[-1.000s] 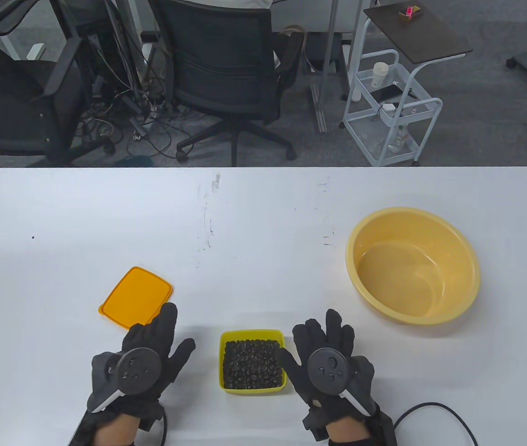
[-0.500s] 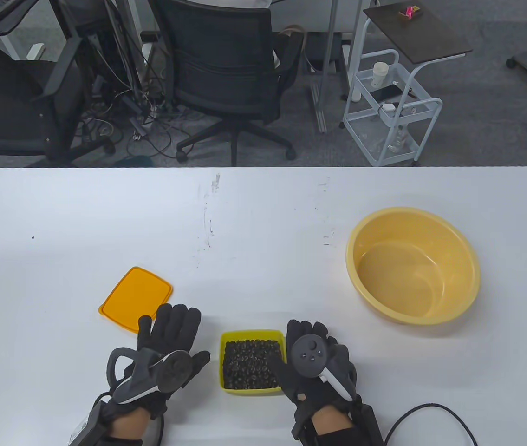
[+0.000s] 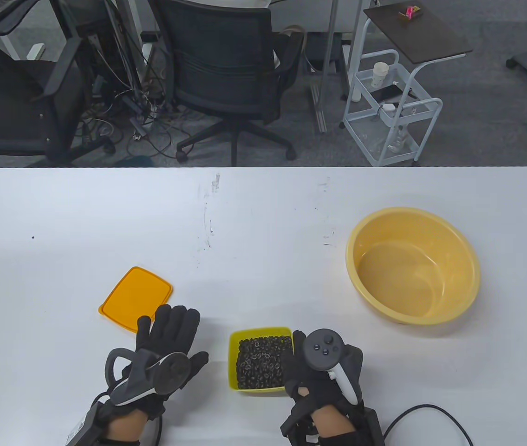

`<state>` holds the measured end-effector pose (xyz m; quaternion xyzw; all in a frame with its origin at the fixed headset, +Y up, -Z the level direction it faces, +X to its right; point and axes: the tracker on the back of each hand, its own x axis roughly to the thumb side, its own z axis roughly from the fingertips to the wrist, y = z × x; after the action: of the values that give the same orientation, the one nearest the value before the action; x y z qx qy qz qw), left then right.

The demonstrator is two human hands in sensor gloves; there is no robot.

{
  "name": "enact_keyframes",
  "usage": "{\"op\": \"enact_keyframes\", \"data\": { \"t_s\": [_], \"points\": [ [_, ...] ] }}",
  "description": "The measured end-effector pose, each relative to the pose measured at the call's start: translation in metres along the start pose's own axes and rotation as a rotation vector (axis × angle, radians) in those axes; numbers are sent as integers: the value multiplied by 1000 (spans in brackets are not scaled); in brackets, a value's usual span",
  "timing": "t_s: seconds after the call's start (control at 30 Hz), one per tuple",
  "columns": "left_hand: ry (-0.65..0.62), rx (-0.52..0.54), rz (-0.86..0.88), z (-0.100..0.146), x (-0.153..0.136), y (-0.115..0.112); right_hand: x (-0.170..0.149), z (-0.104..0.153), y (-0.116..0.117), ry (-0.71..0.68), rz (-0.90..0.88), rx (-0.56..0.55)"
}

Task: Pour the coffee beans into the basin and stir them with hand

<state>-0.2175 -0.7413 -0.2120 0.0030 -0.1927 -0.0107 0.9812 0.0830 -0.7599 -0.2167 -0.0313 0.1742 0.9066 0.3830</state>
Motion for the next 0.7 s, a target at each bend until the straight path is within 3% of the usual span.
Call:
{"op": "enact_keyframes", "data": {
  "t_s": [0.17,0.27,0.37,0.47,0.57,0.7],
  "points": [
    [-34,-5,-2,0,5,-1,3,5,-19,0,-238,152],
    [-58,-11,-6,0,9,-2,14,19,-49,-96,-346,126],
    [-74,-9,-3,1,11,-2,23,31,-100,-167,-377,-63],
    [-77,-11,0,2,10,-3,17,33,-146,-135,-348,-307],
    [-86,-26,6,1,10,-5,-1,27,-187,-4,-249,-510],
    [-85,-34,13,1,10,-5,-31,20,-214,160,-208,-681]
  ]
}}
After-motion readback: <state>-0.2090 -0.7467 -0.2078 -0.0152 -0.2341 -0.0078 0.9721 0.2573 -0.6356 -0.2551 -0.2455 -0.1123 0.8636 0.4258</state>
